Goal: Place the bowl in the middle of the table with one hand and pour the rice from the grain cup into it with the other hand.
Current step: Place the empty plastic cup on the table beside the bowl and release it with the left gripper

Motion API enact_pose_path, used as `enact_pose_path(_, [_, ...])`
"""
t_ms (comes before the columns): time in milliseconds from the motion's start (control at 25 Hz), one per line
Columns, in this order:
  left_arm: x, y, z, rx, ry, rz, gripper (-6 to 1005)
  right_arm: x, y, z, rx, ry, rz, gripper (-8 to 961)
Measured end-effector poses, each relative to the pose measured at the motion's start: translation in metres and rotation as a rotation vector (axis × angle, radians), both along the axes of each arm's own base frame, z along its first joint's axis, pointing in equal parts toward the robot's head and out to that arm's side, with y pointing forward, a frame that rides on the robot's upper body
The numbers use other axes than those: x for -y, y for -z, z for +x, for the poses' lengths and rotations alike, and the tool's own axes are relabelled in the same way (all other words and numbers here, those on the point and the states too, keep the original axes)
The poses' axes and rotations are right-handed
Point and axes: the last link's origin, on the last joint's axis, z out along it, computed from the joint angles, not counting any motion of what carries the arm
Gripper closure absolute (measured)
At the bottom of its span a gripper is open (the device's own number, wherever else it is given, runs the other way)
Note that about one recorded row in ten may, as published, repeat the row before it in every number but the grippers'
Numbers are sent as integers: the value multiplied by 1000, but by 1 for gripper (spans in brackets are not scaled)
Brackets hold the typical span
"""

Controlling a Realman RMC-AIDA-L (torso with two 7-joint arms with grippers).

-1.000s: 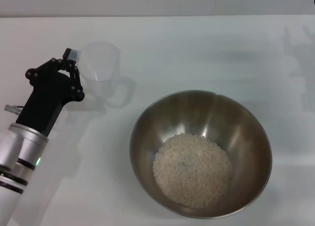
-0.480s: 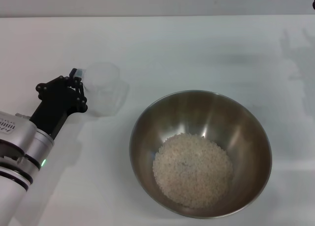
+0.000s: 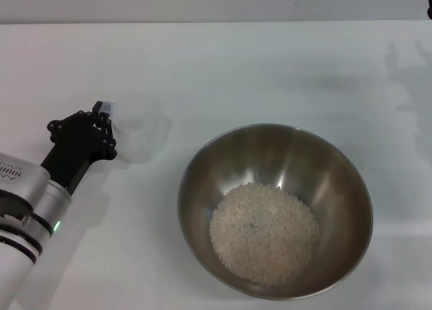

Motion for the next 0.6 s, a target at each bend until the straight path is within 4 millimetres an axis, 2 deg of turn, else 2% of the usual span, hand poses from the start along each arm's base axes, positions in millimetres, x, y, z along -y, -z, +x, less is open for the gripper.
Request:
enact_pose_path(240, [3, -1, -5, -4, -16, -4, 922, 3, -1, 3, -7, 4, 3, 434])
enact_pose_path(280, [4, -1, -6, -2, -16, -3, 745, 3, -1, 3, -10, 4, 2, 434])
enact_pose_path(600, [10, -1, -10, -13, -19, -11, 573, 5, -1, 8, -20, 18, -4, 435])
